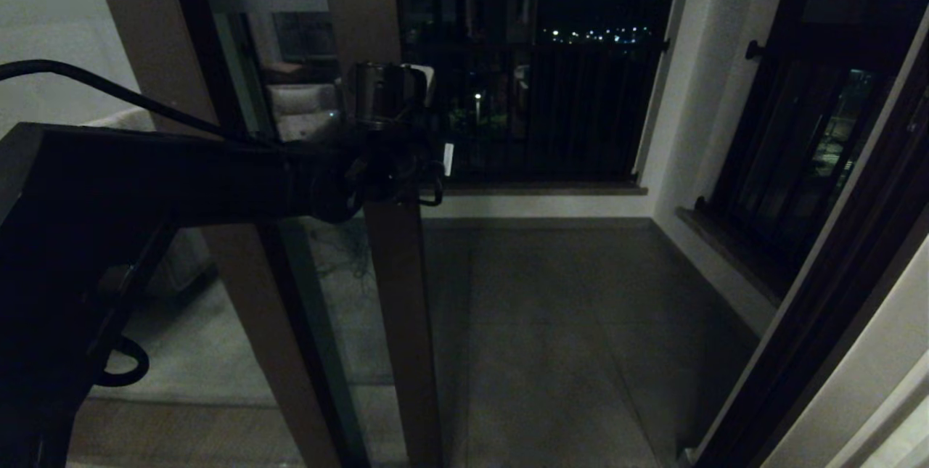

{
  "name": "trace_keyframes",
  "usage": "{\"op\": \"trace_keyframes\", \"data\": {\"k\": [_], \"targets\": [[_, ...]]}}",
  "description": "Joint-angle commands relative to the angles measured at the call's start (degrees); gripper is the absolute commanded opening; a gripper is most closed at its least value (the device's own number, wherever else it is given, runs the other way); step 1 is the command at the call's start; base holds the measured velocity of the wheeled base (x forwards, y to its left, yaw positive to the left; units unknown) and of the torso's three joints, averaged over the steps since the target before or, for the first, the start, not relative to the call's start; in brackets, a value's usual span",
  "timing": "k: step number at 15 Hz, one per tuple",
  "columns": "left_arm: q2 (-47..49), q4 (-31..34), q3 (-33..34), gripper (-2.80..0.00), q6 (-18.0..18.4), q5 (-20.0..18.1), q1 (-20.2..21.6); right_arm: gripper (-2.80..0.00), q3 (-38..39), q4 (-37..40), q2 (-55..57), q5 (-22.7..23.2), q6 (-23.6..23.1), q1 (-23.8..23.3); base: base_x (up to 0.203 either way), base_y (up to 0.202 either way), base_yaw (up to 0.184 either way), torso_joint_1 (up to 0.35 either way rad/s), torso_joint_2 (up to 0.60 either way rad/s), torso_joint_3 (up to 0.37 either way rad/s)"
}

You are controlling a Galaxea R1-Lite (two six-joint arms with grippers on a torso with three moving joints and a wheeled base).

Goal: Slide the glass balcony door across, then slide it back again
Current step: Open the slid door

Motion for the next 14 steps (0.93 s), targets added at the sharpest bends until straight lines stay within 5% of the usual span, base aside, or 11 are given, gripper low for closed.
{"op": "trace_keyframes", "data": {"k": [1,14], "targets": [[-1.35,-0.12,0.56,-2.8,0.09,-0.07,0.8,-2.8,-0.03,0.01,0.07,-0.04,-0.04,0.01,0.0,0.0,0.0,0.0,0.0,0.0],[-2.28,-0.12,1.61,-2.8,0.35,-0.1,4.82,-2.8,0.02,0.01,0.07,-0.03,-0.04,0.01,0.0,0.0,0.0,0.0,0.0,0.0]]}}
